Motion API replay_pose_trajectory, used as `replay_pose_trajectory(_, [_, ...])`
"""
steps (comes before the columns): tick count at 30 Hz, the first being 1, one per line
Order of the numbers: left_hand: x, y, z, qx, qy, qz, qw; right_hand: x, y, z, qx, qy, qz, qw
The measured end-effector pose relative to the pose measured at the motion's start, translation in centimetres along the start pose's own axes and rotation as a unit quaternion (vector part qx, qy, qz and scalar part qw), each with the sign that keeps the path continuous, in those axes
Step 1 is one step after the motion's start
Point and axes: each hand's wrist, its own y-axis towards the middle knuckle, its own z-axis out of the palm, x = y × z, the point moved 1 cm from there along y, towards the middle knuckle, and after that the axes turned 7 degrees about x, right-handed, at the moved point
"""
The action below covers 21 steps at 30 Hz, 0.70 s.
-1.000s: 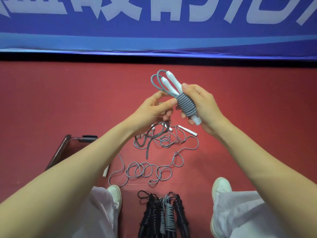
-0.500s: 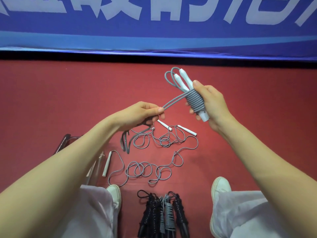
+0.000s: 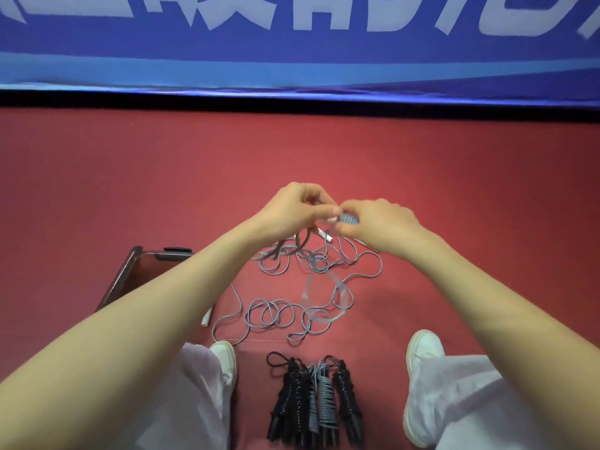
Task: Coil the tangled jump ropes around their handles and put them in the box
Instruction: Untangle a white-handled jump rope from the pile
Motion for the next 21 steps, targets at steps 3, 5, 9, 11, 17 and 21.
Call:
replay_pose_trajectory(3, [-0.8, 0.1, 0.9, -0.012, -0.184, -0.013, 0.983, -1.2, 0.2, -1.1, -0.181, 0.043, 0.011, 0.982])
replay_pose_trajectory(5, [-1.0, 0.1, 1.2, 0.038, -0.219, -0.028, 0.975, -1.7, 0.1, -1.2, -0.242, 0.09, -0.001, 0.966])
replay_pose_trajectory(9, [-0.4, 0.3, 0.6, 0.081, -0.277, -0.044, 0.957, -2.0, -0.1, -1.2, -0.288, 0.165, -0.037, 0.943])
replay_pose_trajectory(11, [0.0, 0.3, 0.3, 0.076, -0.297, -0.059, 0.95, -2.1, 0.0, -1.2, -0.29, 0.21, -0.064, 0.931])
replay_pose_trajectory(17, [0.4, 0.3, -0.5, 0.042, -0.251, -0.036, 0.966, -1.8, -0.1, -1.2, -0.2, 0.409, -0.164, 0.875])
replay_pose_trajectory(21, [0.3, -0.1, -0.7, 0.059, -0.201, 0.016, 0.978, -0.8, -0.7, -1.4, -0.094, 0.539, -0.205, 0.811])
